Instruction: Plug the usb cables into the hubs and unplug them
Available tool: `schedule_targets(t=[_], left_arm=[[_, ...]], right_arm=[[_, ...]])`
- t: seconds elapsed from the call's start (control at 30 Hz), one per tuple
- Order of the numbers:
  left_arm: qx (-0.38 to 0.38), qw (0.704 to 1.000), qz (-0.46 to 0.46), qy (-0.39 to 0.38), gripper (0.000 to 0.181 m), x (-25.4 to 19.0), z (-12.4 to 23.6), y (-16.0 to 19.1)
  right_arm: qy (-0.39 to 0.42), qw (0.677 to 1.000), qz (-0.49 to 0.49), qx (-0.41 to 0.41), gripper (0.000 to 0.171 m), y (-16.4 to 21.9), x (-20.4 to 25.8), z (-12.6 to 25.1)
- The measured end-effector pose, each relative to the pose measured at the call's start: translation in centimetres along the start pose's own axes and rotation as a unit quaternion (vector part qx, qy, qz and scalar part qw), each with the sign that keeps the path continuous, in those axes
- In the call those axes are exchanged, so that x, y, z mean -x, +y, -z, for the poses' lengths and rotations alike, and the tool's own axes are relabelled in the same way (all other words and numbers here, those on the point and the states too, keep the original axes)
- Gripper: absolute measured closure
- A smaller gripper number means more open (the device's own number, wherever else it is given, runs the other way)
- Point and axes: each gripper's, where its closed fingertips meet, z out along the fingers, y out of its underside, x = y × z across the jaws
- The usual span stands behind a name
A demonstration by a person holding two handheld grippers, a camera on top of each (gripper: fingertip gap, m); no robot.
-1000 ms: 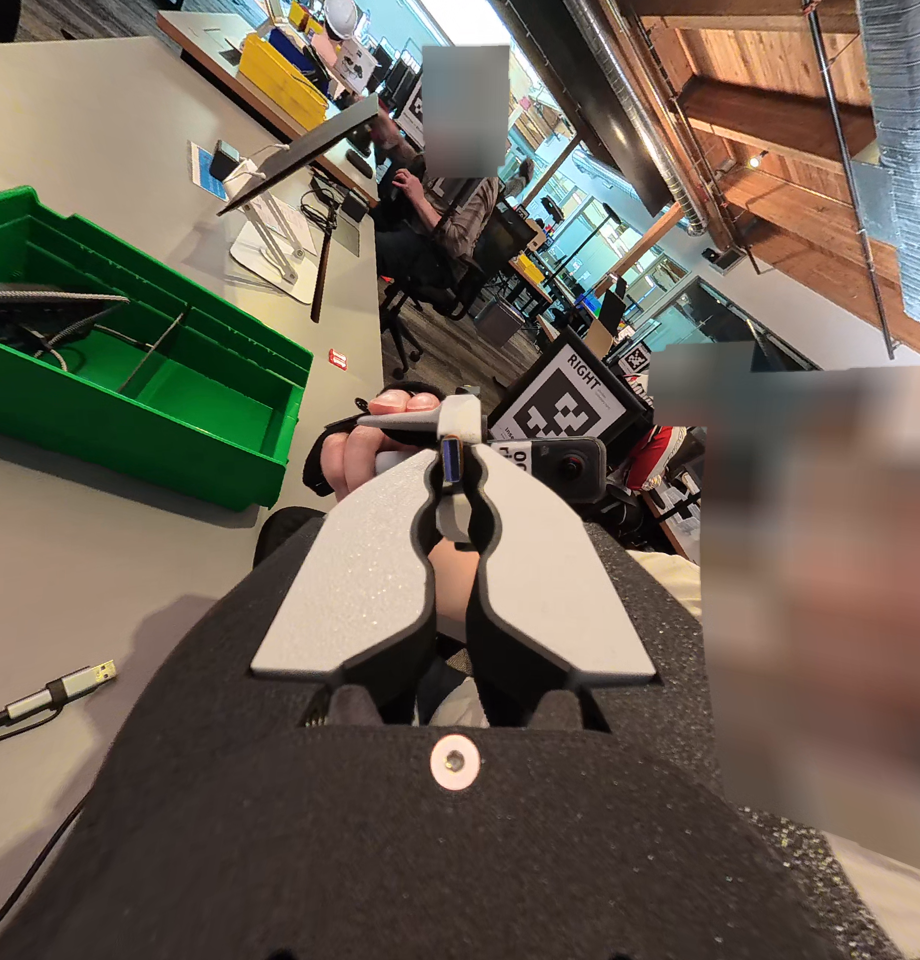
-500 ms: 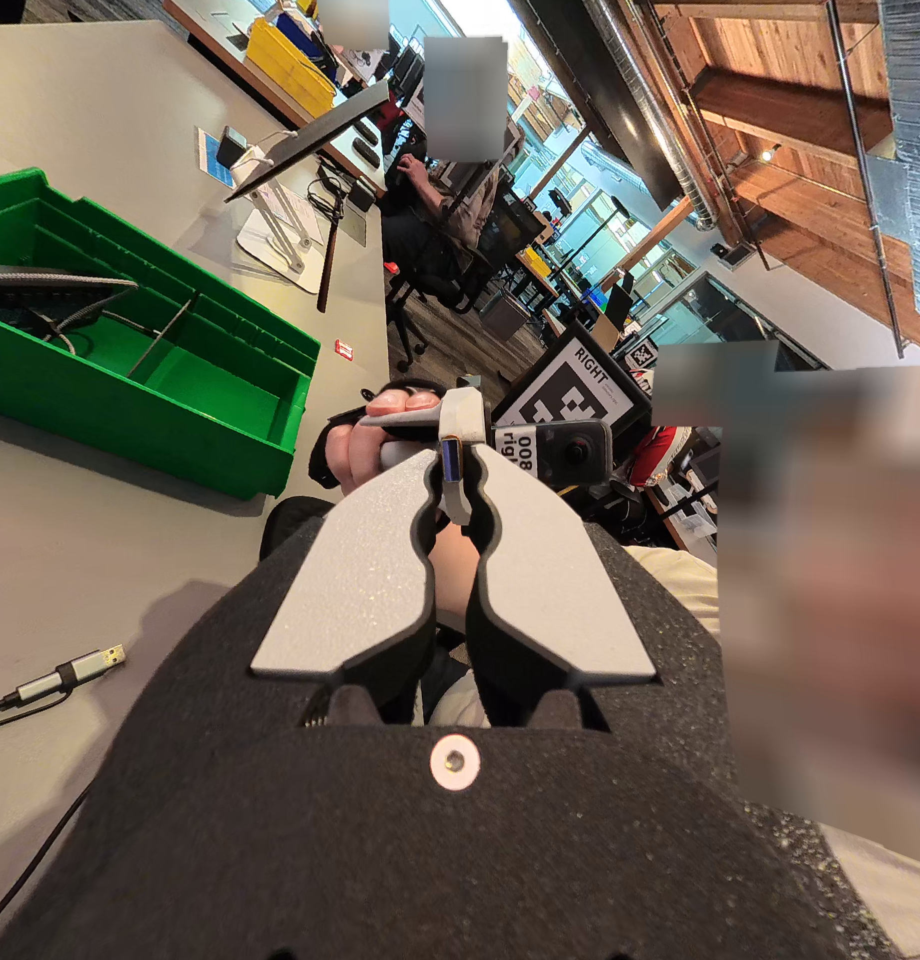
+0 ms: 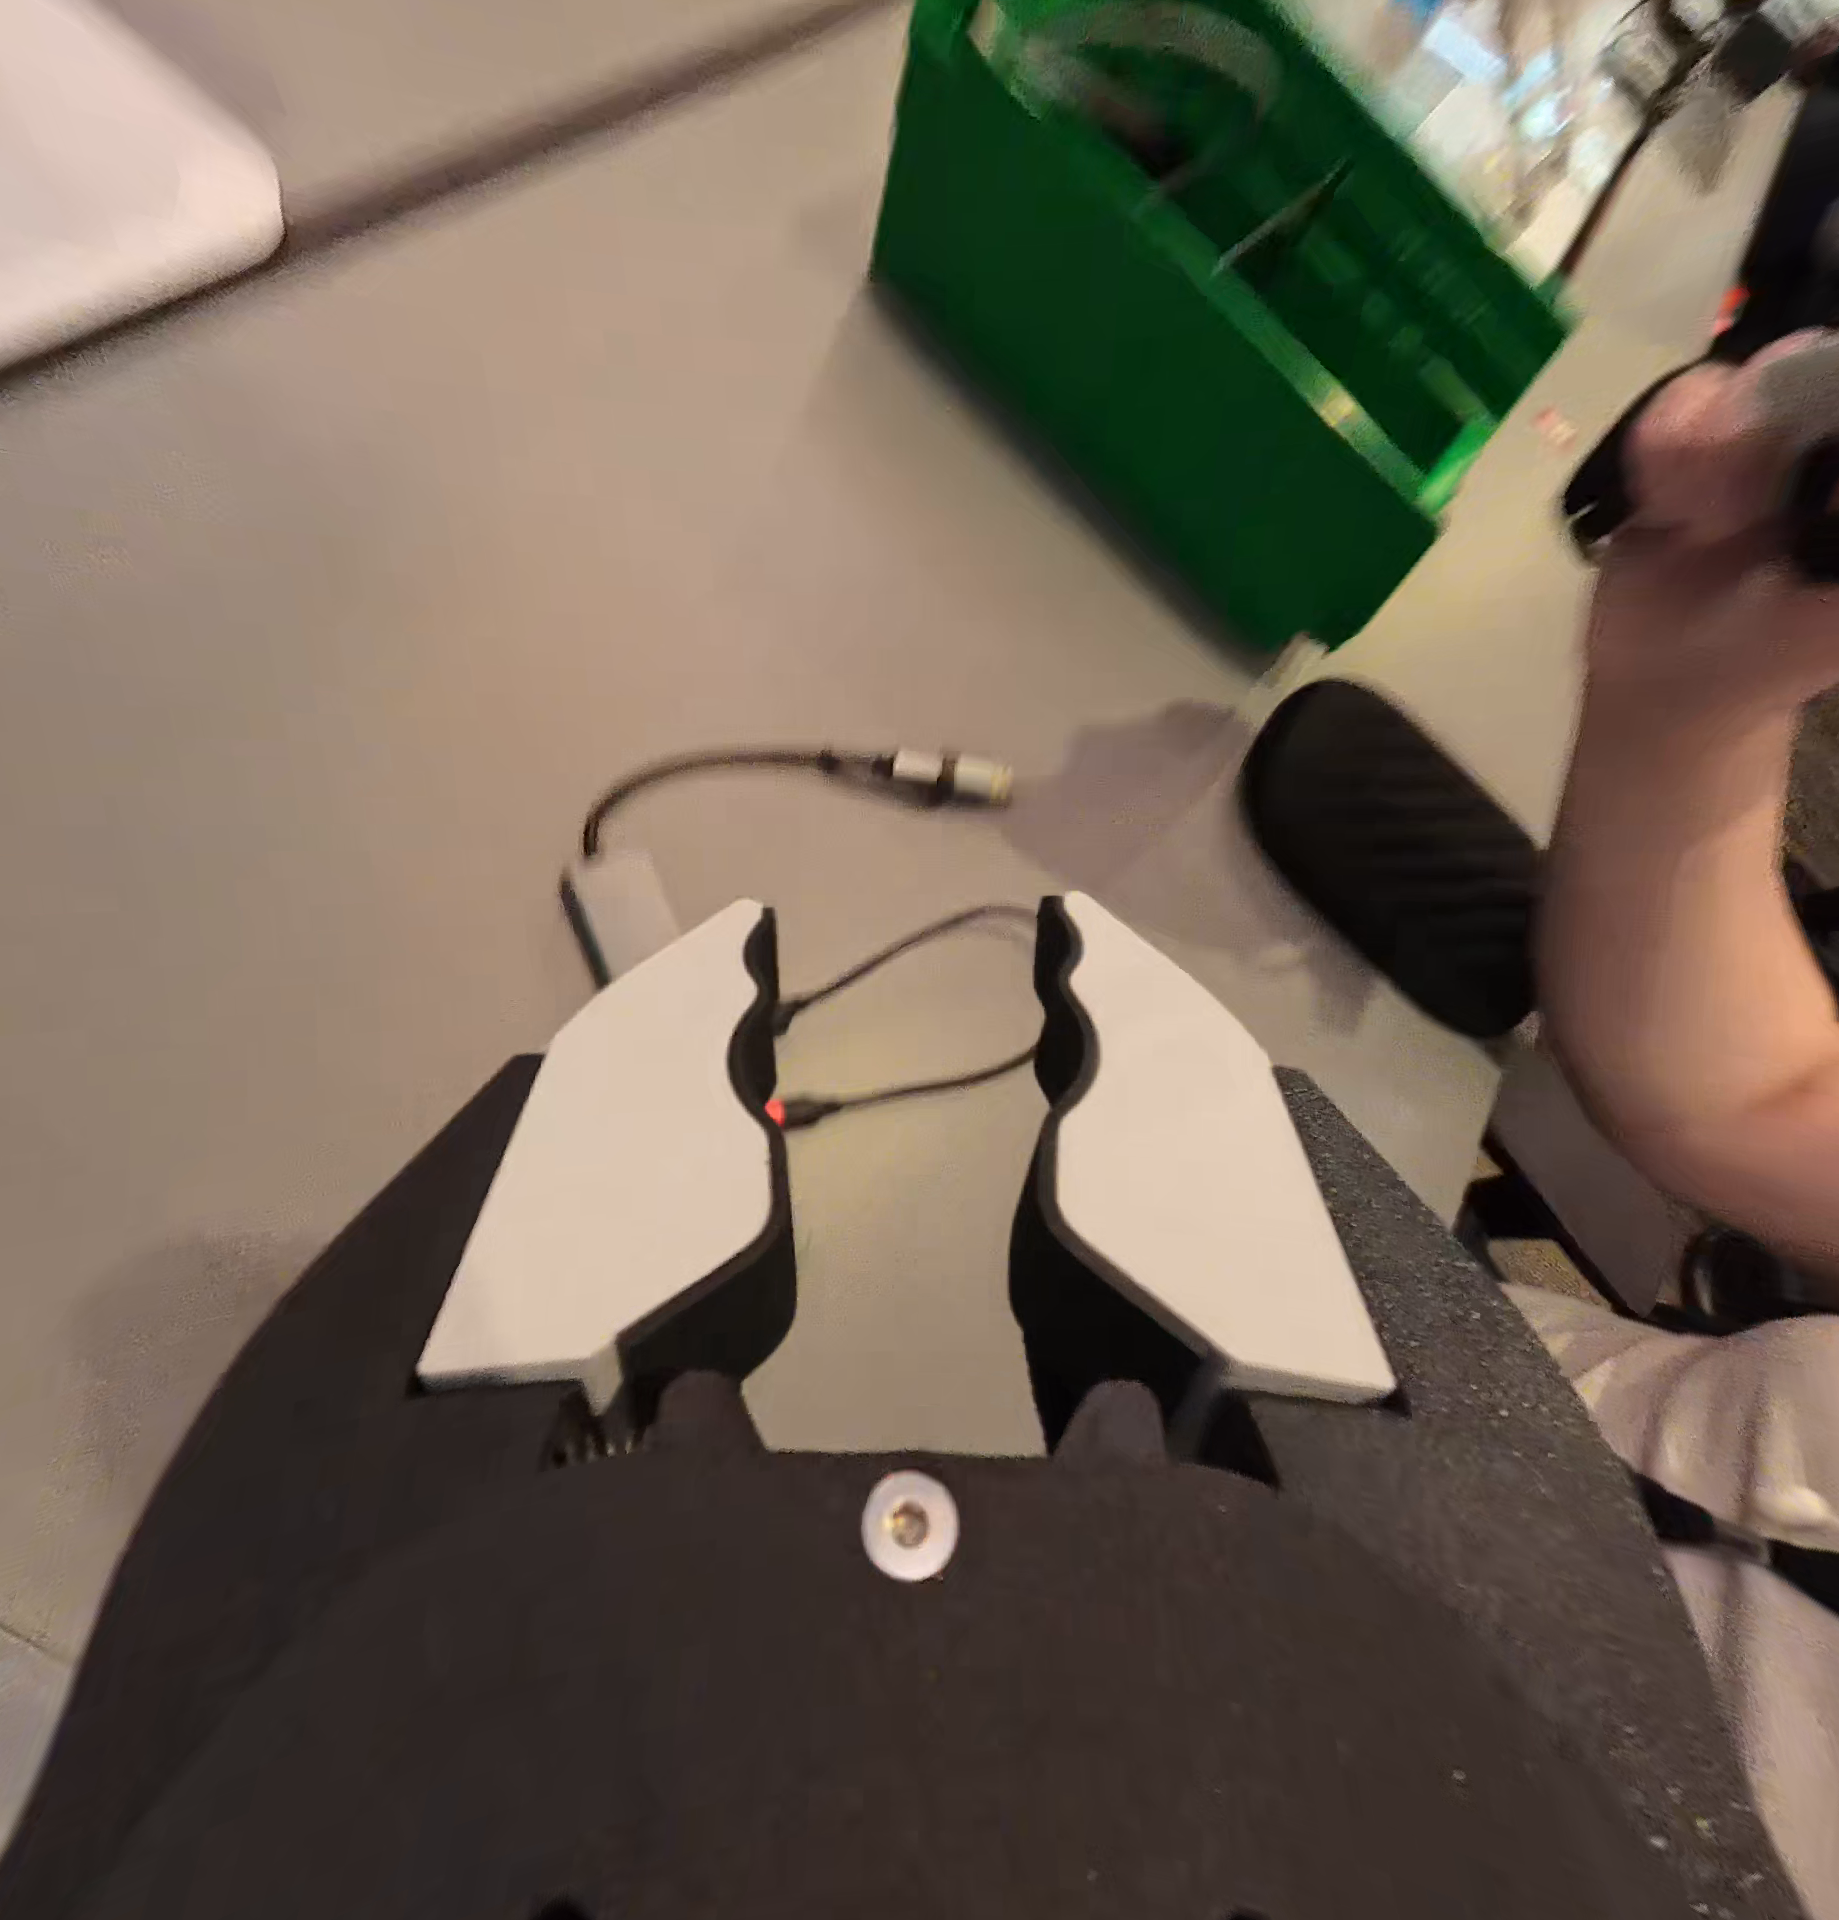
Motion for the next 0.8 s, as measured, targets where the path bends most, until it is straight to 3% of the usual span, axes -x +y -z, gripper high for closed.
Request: schedule_targets(t=[0.1,0.2,0.43,0.77,0.8], left_arm=[[0.058,0.996,0.023,-0.061,0.126,3.1,-2.5,5.0],[0.101,0.99,0.013,-0.102,0.121,4.4,-3.7,7.7],[0.198,0.967,0.026,-0.156,0.119,6.5,-5.4,9.1],[0.246,0.948,-0.02,-0.202,0.134,7.4,-5.9,9.0],[0.251,0.947,-0.027,-0.199,0.151,7.4,-5.9,8.9]], right_arm=[[-0.002,1.0,0.0,0.023,0.164,1.8,0.9,0.1],[-0.016,0.999,0.002,0.038,0.164,2.6,1.7,0.0],[-0.021,0.998,-0.018,0.052,0.164,3.5,1.6,0.3],[-0.034,0.997,-0.028,0.069,0.164,4.6,1.7,0.7],[-0.037,0.996,-0.028,0.071,0.164,4.7,1.8,0.7]])
